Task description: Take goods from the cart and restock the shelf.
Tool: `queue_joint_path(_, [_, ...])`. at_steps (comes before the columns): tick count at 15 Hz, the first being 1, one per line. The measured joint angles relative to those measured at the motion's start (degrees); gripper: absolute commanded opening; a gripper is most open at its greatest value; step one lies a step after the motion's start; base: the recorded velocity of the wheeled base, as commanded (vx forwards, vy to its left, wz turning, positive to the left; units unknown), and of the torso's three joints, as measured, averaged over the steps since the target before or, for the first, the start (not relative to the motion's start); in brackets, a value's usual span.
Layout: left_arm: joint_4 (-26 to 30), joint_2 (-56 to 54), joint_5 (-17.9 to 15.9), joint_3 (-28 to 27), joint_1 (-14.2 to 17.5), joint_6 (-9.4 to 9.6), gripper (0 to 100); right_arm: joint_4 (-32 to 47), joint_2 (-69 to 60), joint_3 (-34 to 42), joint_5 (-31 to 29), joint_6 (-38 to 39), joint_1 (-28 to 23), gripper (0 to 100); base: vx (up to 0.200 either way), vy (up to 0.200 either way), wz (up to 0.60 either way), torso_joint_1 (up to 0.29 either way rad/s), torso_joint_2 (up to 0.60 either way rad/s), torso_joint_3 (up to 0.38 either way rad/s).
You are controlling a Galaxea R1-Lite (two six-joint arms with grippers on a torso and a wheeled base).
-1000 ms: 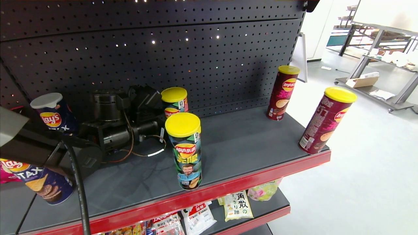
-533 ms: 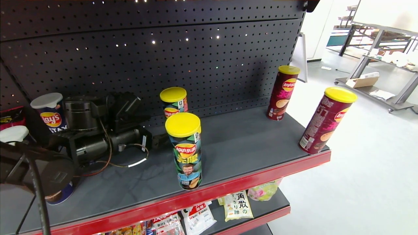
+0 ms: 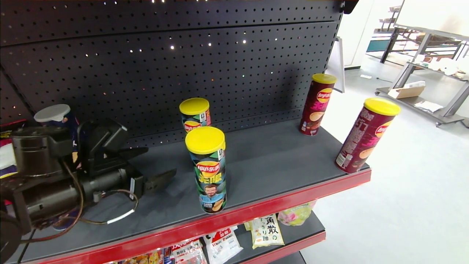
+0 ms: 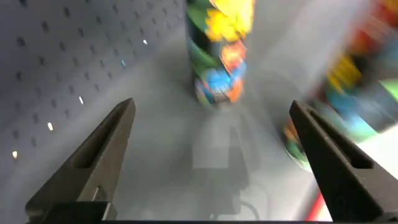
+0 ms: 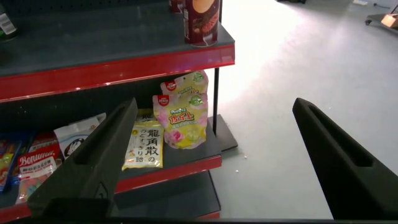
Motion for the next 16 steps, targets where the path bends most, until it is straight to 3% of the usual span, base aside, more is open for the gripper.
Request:
queue_joint_path(3, [9.68,-11.28,-0.16,4.05,0.04,-1.04,100,0.0,0.0,0.0,0.0,0.0,0.02,100,0.0,0.0,0.0,0.0,0.0,0.0])
queue_joint_path(6, [21.38,-24.62,0.02,5.05,0.48,-5.78,100,0.0,0.0,0.0,-0.01,0.0,0.0,100,0.0,0.0,0.0,0.0,0.0,0.0])
queue_joint_path(8, [28.79,-33.46,1.01,5.16,1.6,-7.42,100,0.0,0.0,0.0,0.0,0.0,0.02,100,0.0,0.0,0.0,0.0,0.0,0.0])
queue_joint_path(12, [41.35,-49.92,6.7,5.74,5.6,-10.33,100,0.0,0.0,0.0,0.0,0.0,0.05,100,0.0,0.0,0.0,0.0,0.0,0.0])
queue_joint_path(15, [50.48,-60.7,9.85,7.06,6.67,-11.19,100,0.0,0.0,0.0,0.0,0.0,0.05,100,0.0,0.0,0.0,0.0,0.0,0.0])
queue_joint_path(16, [53.38,-63.79,12.75,7.36,6.81,-11.31,100,0.0,0.0,0.0,0.0,0.0,0.05,100,0.0,0.0,0.0,0.0,0.0,0.0])
